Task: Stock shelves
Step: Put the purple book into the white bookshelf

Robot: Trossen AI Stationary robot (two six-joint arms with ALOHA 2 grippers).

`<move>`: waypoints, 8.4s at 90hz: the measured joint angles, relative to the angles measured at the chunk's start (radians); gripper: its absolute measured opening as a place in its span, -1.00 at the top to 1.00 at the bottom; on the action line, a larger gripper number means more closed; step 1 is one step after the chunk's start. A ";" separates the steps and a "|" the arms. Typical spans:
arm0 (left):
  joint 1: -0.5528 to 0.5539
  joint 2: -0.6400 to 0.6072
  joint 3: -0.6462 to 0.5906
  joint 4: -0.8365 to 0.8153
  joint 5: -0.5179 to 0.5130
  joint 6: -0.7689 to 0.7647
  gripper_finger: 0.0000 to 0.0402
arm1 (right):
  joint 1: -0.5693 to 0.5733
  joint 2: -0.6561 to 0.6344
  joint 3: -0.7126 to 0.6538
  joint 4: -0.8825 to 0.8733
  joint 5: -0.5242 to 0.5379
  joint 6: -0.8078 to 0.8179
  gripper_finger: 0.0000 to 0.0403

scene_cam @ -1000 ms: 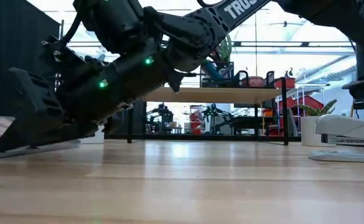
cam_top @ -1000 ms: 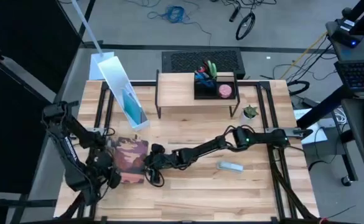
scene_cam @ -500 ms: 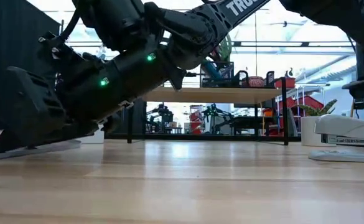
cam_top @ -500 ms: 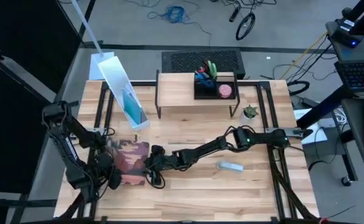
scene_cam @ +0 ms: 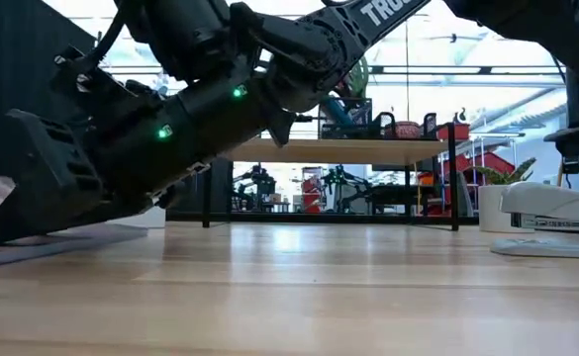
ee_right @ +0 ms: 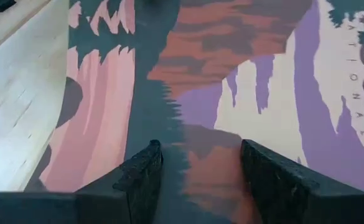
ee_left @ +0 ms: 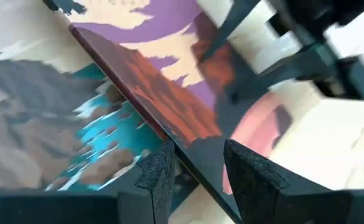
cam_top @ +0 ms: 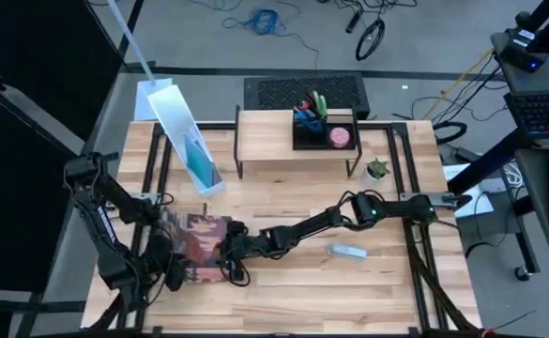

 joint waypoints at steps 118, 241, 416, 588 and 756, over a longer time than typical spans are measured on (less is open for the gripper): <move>0.168 0.019 -0.001 -0.057 0.266 0.053 0.38 | 0.007 0.002 0.000 0.009 0.013 -0.038 0.00; 0.273 0.030 -0.141 0.461 0.084 0.383 0.86 | 0.022 0.002 -0.002 0.034 0.019 -0.092 0.00; 0.539 0.012 0.436 -0.685 -0.635 0.542 0.99 | 0.203 -0.591 -0.570 -0.021 0.539 0.215 0.00; 0.974 0.125 0.527 -0.527 -0.847 1.180 1.00 | -0.075 -0.915 -0.569 0.431 0.459 0.092 0.00; 1.012 0.247 0.526 -0.389 -0.842 1.371 0.94 | -0.255 -0.821 -0.569 0.388 0.530 0.623 0.87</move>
